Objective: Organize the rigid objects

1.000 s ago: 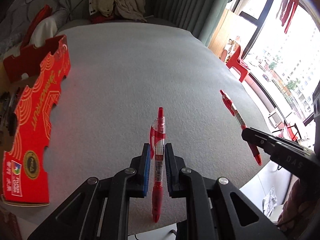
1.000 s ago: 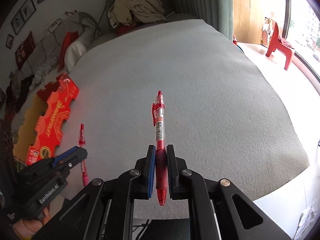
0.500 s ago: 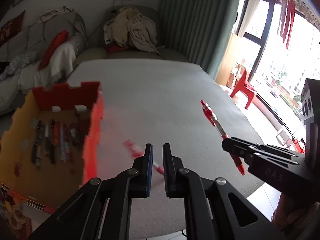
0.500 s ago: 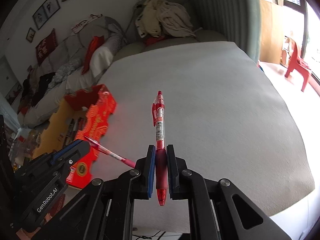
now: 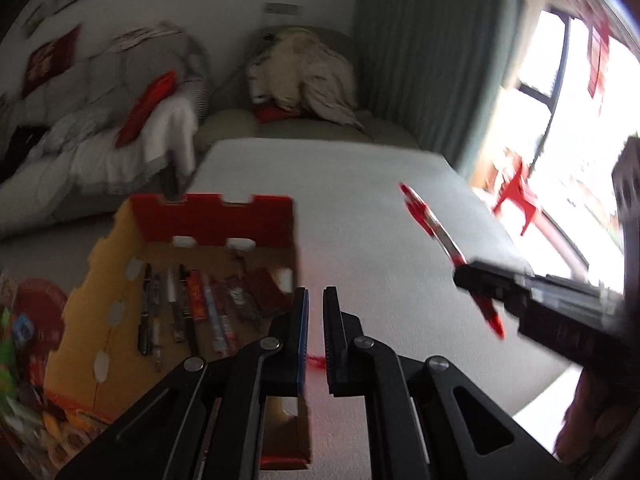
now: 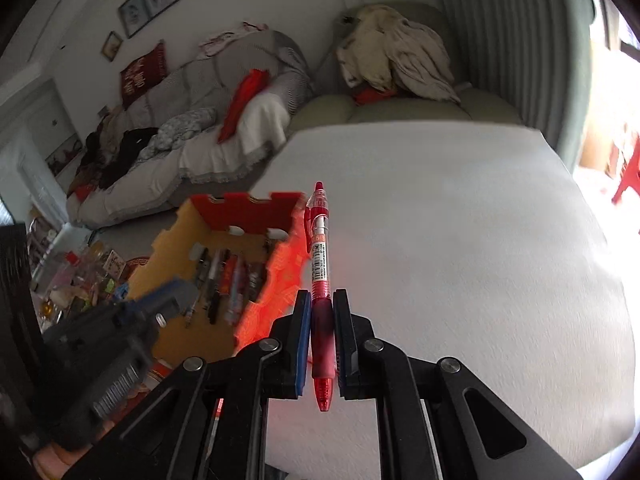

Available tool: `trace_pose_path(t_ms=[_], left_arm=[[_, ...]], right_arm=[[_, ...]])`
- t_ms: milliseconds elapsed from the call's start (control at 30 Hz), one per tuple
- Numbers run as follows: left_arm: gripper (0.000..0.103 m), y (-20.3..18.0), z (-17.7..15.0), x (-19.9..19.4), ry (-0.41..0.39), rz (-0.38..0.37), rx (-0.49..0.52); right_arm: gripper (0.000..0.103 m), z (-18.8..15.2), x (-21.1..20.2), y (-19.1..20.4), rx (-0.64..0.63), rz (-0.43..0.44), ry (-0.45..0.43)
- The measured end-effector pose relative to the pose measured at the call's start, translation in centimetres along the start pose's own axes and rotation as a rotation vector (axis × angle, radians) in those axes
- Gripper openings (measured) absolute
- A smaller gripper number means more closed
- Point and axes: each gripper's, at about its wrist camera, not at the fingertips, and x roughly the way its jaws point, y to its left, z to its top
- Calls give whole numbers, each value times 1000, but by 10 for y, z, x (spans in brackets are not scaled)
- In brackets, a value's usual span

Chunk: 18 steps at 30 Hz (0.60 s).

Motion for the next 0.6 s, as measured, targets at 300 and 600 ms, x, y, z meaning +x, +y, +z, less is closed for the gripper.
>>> trace_pose_path(t_ms=[300,600], left_arm=[[61,-86,-52,99,311,11,-172],[82,-69,-48,156,383,159,-475]], right_arm=[[12,-40,-29,-99,189,-150,29],[12,-56,-46,-142,254,-128,21]])
